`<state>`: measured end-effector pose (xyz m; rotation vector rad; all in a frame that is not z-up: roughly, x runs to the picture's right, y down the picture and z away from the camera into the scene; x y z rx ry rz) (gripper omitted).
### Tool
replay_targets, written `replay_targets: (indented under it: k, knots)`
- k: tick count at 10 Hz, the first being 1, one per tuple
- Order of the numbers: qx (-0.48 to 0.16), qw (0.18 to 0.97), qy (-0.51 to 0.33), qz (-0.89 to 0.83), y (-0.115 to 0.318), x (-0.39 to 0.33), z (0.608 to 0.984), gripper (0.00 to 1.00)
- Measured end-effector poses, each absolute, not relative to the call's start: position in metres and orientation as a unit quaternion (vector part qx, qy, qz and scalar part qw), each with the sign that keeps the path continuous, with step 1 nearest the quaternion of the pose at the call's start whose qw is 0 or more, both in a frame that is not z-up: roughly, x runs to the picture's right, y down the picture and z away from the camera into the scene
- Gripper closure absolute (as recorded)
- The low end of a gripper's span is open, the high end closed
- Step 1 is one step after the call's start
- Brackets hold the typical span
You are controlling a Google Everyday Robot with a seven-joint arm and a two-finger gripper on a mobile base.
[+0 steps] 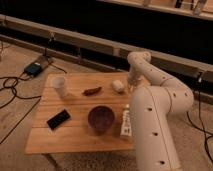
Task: Wipe the white sponge on the table
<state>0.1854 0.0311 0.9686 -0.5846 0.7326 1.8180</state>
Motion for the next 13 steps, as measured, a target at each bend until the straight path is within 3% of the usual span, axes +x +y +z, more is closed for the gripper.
replay_targets:
  k: [3, 6, 13]
  knots:
    - [-0.244, 0.521, 0.306, 0.758, 0.0313, 0.185, 0.9685, 0.43]
    - [-0.244, 0.521, 0.306, 0.759, 0.0314, 0.1858, 0.9683, 0.21]
    - [-0.244, 0.52, 0.306, 0.759, 0.0314, 0.1865, 0.9681, 0.2]
